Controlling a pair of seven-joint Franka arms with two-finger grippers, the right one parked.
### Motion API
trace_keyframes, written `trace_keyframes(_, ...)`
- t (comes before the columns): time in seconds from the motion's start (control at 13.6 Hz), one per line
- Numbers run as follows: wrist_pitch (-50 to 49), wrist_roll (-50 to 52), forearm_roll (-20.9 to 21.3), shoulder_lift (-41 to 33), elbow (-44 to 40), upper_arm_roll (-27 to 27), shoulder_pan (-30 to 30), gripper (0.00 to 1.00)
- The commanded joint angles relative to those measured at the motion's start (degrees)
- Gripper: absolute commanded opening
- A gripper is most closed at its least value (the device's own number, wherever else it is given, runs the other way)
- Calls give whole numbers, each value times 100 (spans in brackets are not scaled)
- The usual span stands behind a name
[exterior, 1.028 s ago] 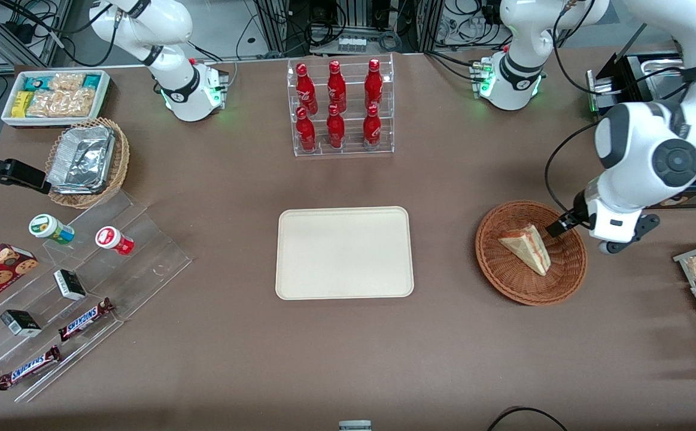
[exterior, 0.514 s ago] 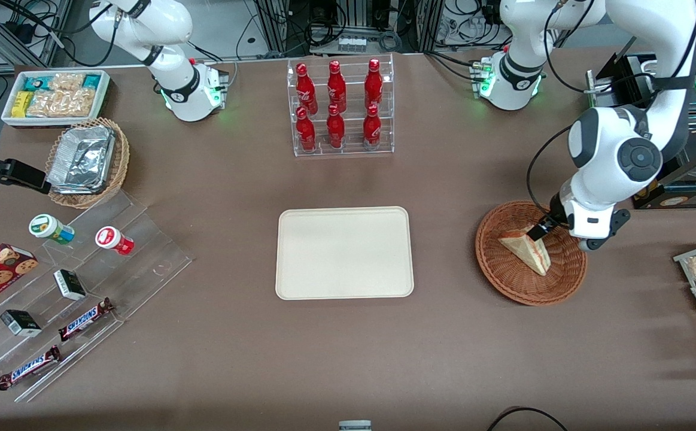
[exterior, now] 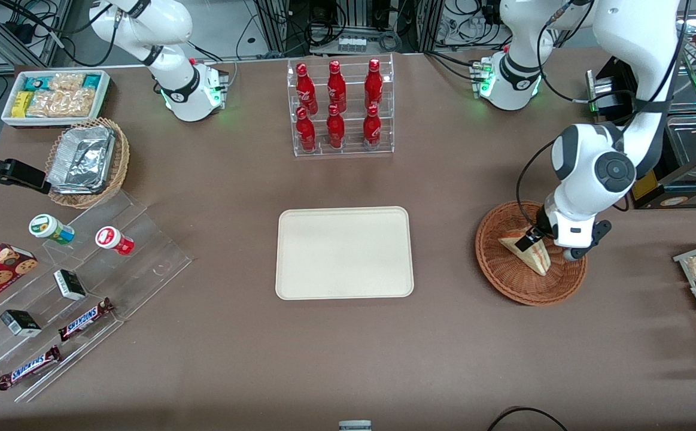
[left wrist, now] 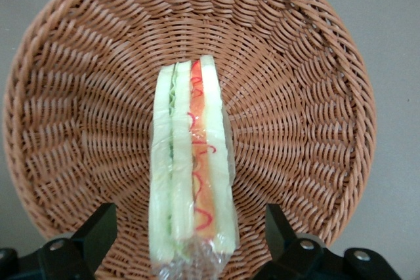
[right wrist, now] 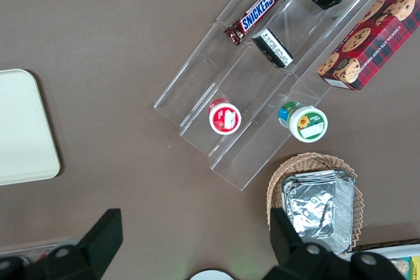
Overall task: Place sandwich from basket to tray
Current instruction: 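Lower the left gripper and close it on the sandwich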
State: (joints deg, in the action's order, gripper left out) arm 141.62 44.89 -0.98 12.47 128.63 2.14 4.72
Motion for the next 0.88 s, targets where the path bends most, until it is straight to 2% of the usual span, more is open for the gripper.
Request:
trace_keyframes(0.0,287,108,-60,194,30,-21,64,96)
trace_keyframes(0.15,375,117,-60,256,30,-21,55,50)
trace_keyframes(0.29,376,125,-60,256,30,-29,64,23)
trace_keyframes(0.37,358,204,-60,248,4,-29,64,15)
trace_keyframes(0.59,122,240,-25,12,-13,-21,82,13)
trace_keyframes(0.81,-1193,213,54,-455,-442,-21,275,14)
